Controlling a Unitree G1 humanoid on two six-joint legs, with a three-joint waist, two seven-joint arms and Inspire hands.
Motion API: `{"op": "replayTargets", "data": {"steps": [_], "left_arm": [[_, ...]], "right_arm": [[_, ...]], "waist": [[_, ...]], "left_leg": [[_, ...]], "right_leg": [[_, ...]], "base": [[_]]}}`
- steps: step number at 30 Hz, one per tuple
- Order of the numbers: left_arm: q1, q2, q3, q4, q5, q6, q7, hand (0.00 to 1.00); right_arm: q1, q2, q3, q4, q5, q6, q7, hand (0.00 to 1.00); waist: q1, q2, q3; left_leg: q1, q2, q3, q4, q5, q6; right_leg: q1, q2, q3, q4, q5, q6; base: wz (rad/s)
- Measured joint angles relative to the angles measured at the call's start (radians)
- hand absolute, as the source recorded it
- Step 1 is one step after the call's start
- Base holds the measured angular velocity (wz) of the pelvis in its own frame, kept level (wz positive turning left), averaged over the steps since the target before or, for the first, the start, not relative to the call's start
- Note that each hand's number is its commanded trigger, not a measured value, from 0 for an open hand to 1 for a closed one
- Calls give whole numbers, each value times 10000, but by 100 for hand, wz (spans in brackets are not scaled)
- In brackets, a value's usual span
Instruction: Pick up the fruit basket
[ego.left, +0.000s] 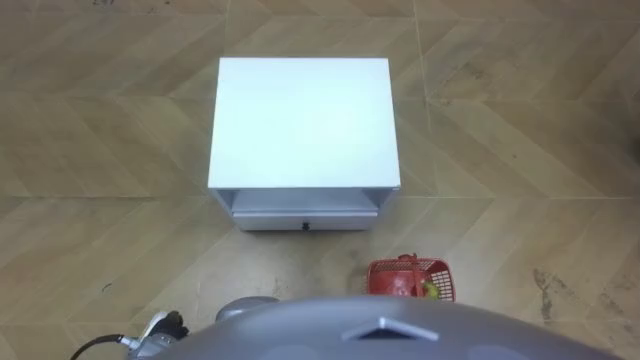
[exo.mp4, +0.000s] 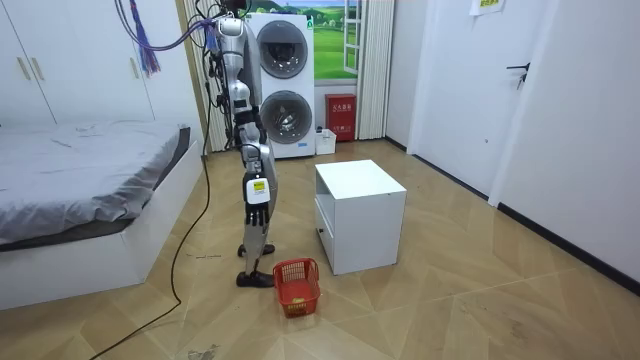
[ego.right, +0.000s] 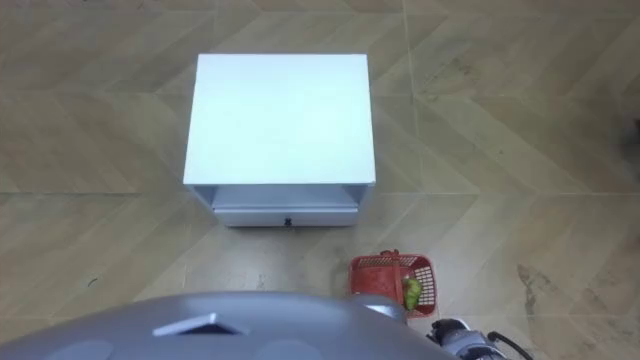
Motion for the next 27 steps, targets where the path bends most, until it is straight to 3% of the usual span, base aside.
{"op": "replayTargets", "data": {"steps": [13,27], "left_arm": [[100,-58,60,-183,-86,16,-281,0],[131,-57,219,-266,-87,-71,-199,0]], "right_arm": [[2,-28,3,-78,-4,2,77,0],[286,-22,-301,-359,-3,-8,8,0]], "waist": [[43,121,9],[-4,19,2]], "left_leg": [[-11,0,-24,8,-12,-1],[-4,-29,11,105,-12,-1]], "right_leg": [[-6,-1,-24,1,-1,1],[27,-40,-15,17,-65,-14]], "base": [[0],[0]]}}
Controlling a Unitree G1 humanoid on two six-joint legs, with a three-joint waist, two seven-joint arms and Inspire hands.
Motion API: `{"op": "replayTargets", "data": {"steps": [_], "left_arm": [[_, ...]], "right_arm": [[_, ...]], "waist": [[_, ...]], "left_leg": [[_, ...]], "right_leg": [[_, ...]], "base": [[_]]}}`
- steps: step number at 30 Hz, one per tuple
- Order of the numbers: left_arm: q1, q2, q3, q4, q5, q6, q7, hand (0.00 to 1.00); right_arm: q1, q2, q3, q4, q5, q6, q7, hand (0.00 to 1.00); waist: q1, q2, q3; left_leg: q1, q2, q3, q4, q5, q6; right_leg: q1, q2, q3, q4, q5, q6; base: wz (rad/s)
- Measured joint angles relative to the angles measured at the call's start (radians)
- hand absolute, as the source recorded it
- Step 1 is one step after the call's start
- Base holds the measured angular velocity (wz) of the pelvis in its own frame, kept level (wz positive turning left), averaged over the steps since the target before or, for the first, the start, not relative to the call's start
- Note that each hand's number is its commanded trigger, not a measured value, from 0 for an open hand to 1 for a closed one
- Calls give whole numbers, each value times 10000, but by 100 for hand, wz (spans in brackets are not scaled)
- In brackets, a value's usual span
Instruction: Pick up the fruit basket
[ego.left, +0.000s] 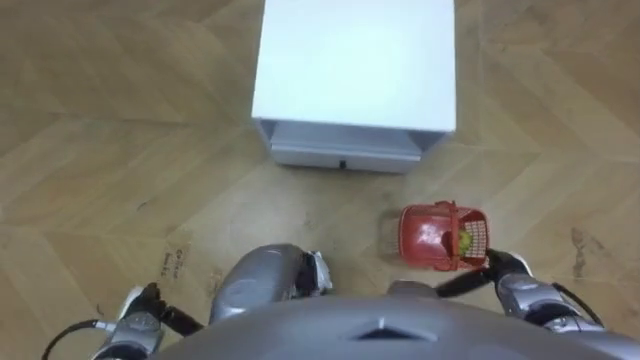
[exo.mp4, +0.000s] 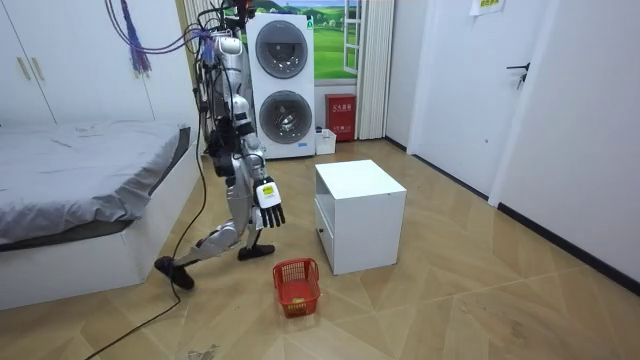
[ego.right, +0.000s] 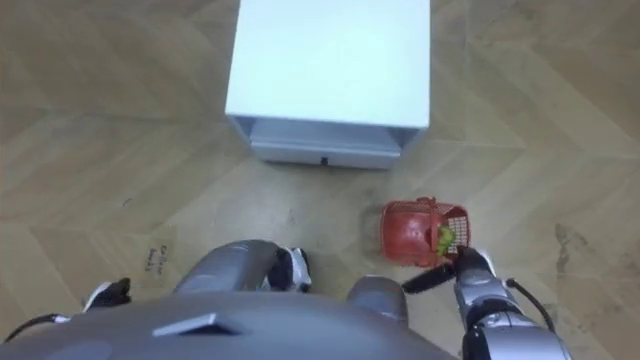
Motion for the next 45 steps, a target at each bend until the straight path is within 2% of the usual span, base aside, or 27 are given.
{"op": "replayTargets", "data": {"steps": [1,2,3,4,5,8,9,11,14,15,16,17,18,20,22,25,27,28,29,31,34,35,39,41,42,44,45], "left_arm": [[-412,100,-178,83,-162,-40,135,0],[-761,150,-328,184,-166,-111,301,0],[-913,141,-390,282,-172,-178,392,0],[-1141,154,-488,357,-317,-308,448,0],[-1274,200,-723,485,-610,-383,482,0],[-1326,257,-1399,910,-1123,-543,606,0],[-1327,260,-1476,952,-1150,-544,613,0],[-1323,274,-1777,1219,-1337,-629,768,0],[-1279,266,-2044,1322,-1343,-897,1046,0],[-1261,266,-2045,1322,-1347,-954,1105,0],[-1184,270,-2043,1324,-1489,-1091,1250,0],[-1072,275,-2057,1314,-1730,-1255,1372,0],[-1021,278,-2059,1311,-1783,-1323,1426,0],[-844,303,-2082,1312,-1992,-1484,1554,0],[-746,334,-2189,1354,-2095,-1546,1631,0],[-449,347,-2331,1323,-2203,-1642,1685,0],[-175,370,-2536,1230,-2499,-1681,1684,0],[-24,226,-2559,1108,-2555,-1651,1672,0],[145,180,-2747,1073,-2591,-1715,1637,0],[226,218,-2762,1074,-2792,-1796,1582,0],[300,373,-2960,1085,-2872,-1848,1483,0],[304,385,-3088,1092,-2872,-1848,1457,0],[264,395,-3340,1105,-2875,-1856,1395,0],[192,400,-3541,1125,-2889,-1864,1386,0],[176,398,-3566,1123,-2891,-1871,1379,0],[180,400,-3865,1135,-3006,-1894,1374,0],[204,400,-3922,1135,-3040,-1894,1374,0]], "right_arm": [[-343,12,238,81,29,-120,10,0],[-624,32,367,290,86,-327,16,0],[-679,30,371,346,150,-397,18,0],[-659,57,409,383,355,-470,35,0],[-595,75,496,359,541,-485,98,0],[-307,17,566,481,1121,-478,192,0],[-260,-3,566,485,1226,-483,189,0],[-168,-10,590,484,1311,-558,158,0],[-156,5,440,282,1305,-740,-101,0],[-154,10,379,232,1348,-815,-176,0],[-134,8,368,77,1448,-885,-364,0],[-30,7,365,-262,1525,-926,-601,0],[8,7,364,-433,1545,-980,-716,0],[25,9,361,-1050,1555,-1148,-1171,0],[27,15,360,-1535,1489,-1233,-1461,0],[15,4,231,-2345,1143,-1327,-1992,0],[-19,-58,207,-2960,1125,-1496,-2239,0],[-127,-192,213,-3129,1115,-1622,-2352,0],[-172,-198,213,-3308,1118,-1628,-2440,0],[-176,-207,211,-3679,1118,-1644,-2495,0],[-323,-212,237,-3739,1119,-1684,-2586,0],[-382,-215,239,-3808,1119,-1685,-2600,0],[-534,-214,284,-3992,1119,-1686,-2639,0],[-561,-218,295,-3992,1124,-1682,-2668,0],[-561,-217,298,-3992,1124,-1681,-2671,0],[-563,-217,337,-3977,1254,-1682,-2678,0],[-565,-217,349,-3943,1279,-1683,-2676,0]], "waist": [[-6,-116,64],[27,-193,109],[49,-186,119],[147,-278,168],[235,-376,177],[145,-567,184],[111,-594,202],[-37,-623,216],[-382,-636,224],[-447,-657,233],[-536,-778,210],[-685,-843,168],[-748,-852,167],[-1011,-968,121],[-1196,-1123,115],[-1519,-1369,82],[-1536,-1446,35],[-1552,-1263,69],[-1503,-1307,72],[-1609,-1329,36],[-1653,-1490,12],[-1656,-1515,18],[-1645,-1508,29],[-1630,-1431,76],[-1627,-1416,72],[-1487,-1278,131],[-1442,-1242,128]], "left_leg": [[-909,15,29,1011,-215,-6],[-1837,89,44,2220,-518,-15],[-2226,174,42,2864,-692,-25],[-2850,261,47,3952,-1060,-135],[-3376,339,52,4887,-1366,-209],[-4512,359,53,6749,-1803,-107],[-4739,378,59,7092,-1877,-81],[-5527,500,75,8308,-2163,-40],[-6074,474,124,9215,-2295,-2],[-6091,475,158,9329,-2321,-27],[-6088,467,274,9471,-2367,-38],[-6083,436,325,9606,-2404,-60],[-6071,432,325,9673,-2431,-85],[-6073,435,330,9912,-2493,-159],[-6083,446,350,10054,-2537,-247],[-6094,421,340,10358,-2685,-476],[-6290,344,205,10751,-2805,-718],[-6487,254,-140,11098,-2826,-817],[-6535,35,-322,11079,-2764,-980],[-6543,-268,-382,10905,-2690,-1128],[-6546,-342,-411,10860,-2667,-1175],[-6558,-448,-486,10864,-2663,-1182],[-6570,-492,-500,10852,-2663,-1182],[-6686,-578,-513,10773,-2684,-1222],[-6725,-596,-515,10729,-2710,-1281],[-6878,-595,-519,10685,-2737,-1362],[-6917,-595,-518,10685,-2735,-1367]], "right_leg": [[-49,-12,-1,-17,-98,166],[-90,-8,85,282,-827,339],[-223,-20,102,750,-1481,374],[-548,-100,100,1862,-2391,265],[-913,-188,134,3055,-2869,140],[-1722,-230,331,5684,-3342,70],[-1863,-259,331,6145,-3399,64],[-2308,-326,340,7712,-3597,-113],[-2505,-352,378,8995,-3693,-199],[-2500,-375,414,9173,-3707,-222],[-2489,-489,517,9468,-3717,-239],[-2403,-542,535,9628,-3780,-361],[-2337,-538,532,9688,-3820,-400],[-2149,-540,535,9891,-4061,-384],[-2010,-548,535,10017,-4227,-417],[-1703,-594,560,10239,-4661,-568],[-1591,-645,730,10613,-4911,-622],[-1534,-415,844,10745,-4949,-620],[-1594,-394,1025,10749,-4959,-619],[-1614,-571,1053,10702,-4963,-608],[-1649,-622,1053,10629,-4963,-599],[-1648,-638,1052,10604,-4960,-592],[-1640,-667,1024,10587,-4959,-591],[-1651,-697,873,10596,-4959,-590],[-1705,-713,839,10611,-4959,-590],[-1872,-708,767,10652,-4975,-556],[-1925,-711,767,10657,-4983,-538]], "base": [[29],[26],[16],[7],[10],[29],[18],[14],[21],[7],[3],[4],[6],[0],[2],[-6],[-34],[-46],[-39],[-3],[5],[0],[3],[19],[25],[13],[5]]}}
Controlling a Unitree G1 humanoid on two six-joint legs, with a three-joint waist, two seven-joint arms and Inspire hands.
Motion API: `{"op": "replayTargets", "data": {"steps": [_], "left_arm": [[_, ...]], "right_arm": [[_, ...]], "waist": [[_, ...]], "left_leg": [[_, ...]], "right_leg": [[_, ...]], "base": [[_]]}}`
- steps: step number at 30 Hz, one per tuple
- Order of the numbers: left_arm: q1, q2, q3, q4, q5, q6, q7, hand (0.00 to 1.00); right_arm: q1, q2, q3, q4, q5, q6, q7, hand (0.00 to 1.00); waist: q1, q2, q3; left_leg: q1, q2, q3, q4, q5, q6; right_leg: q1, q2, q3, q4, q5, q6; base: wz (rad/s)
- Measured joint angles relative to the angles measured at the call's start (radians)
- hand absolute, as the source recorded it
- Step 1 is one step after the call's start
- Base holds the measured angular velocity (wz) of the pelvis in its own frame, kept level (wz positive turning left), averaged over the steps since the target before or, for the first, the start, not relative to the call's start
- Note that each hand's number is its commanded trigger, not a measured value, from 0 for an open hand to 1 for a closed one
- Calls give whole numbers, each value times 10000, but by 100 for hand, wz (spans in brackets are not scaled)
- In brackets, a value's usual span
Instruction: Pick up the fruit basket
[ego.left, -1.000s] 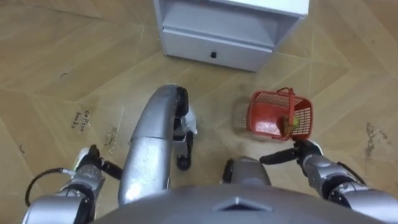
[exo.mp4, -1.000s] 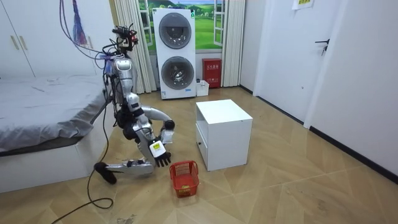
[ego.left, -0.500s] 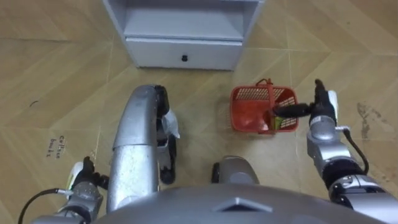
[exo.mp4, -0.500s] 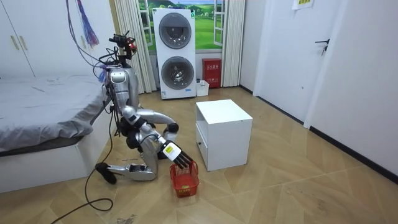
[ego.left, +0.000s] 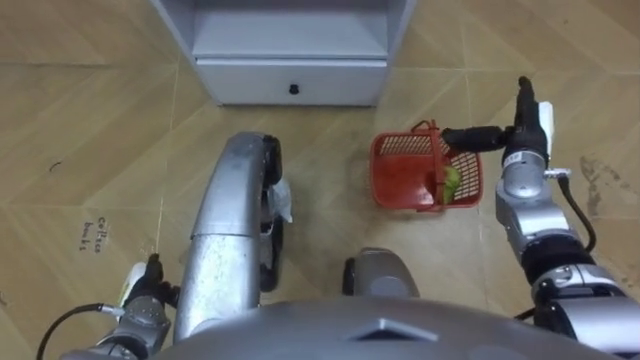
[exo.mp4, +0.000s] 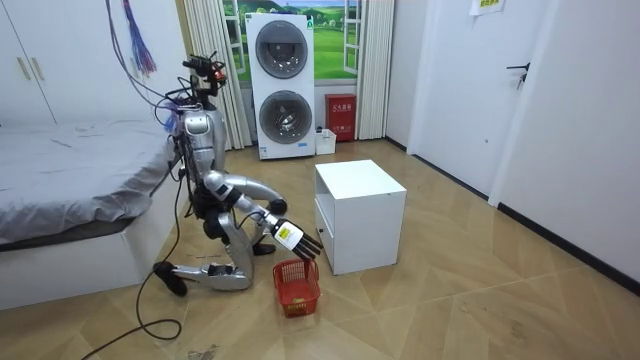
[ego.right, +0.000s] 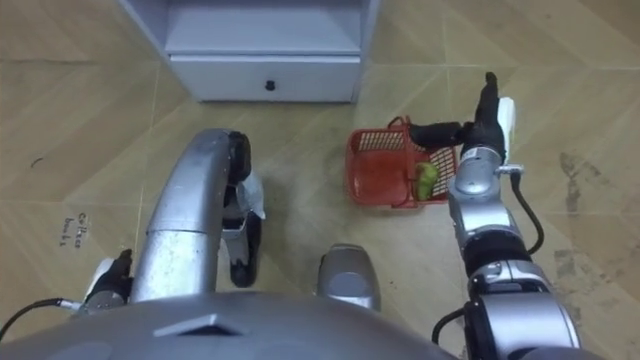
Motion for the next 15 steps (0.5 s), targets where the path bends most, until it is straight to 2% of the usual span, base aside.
{"op": "replayTargets", "data": {"steps": [1,4,8,11,15], "left_arm": [[46,0,2,-26,-32,-1,-10,0],[112,1,3,-8,-42,18,-137,0],[173,14,-3,41,-244,40,-191,0],[209,50,-269,27,-254,42,-196,0],[208,54,-542,26,-246,45,-382,0]], "right_arm": [[-41,-2,32,153,23,0,14,0],[-113,-38,49,720,378,2,85,0],[-224,-37,70,1244,454,19,239,0],[-602,-83,357,1735,685,18,244,0],[-979,-195,444,2307,704,24,247,0]], "waist": [[103,81,46],[363,344,110],[589,685,121],[622,813,117],[817,835,134]], "left_leg": [[-60,0,1,8,2,-4],[-199,-5,25,36,4,-3],[-253,-22,68,24,7,-4],[-324,-16,82,-7,23,-32],[-380,-15,102,-24,29,-44]], "right_leg": [[-57,-2,-1,1,-1,1],[-197,-35,7,-1,-5,9],[-253,-70,44,-7,-5,10],[-337,-74,28,16,-6,11],[-403,-99,6,26,-7,13]], "base": [[4],[0],[0],[1],[2]]}}
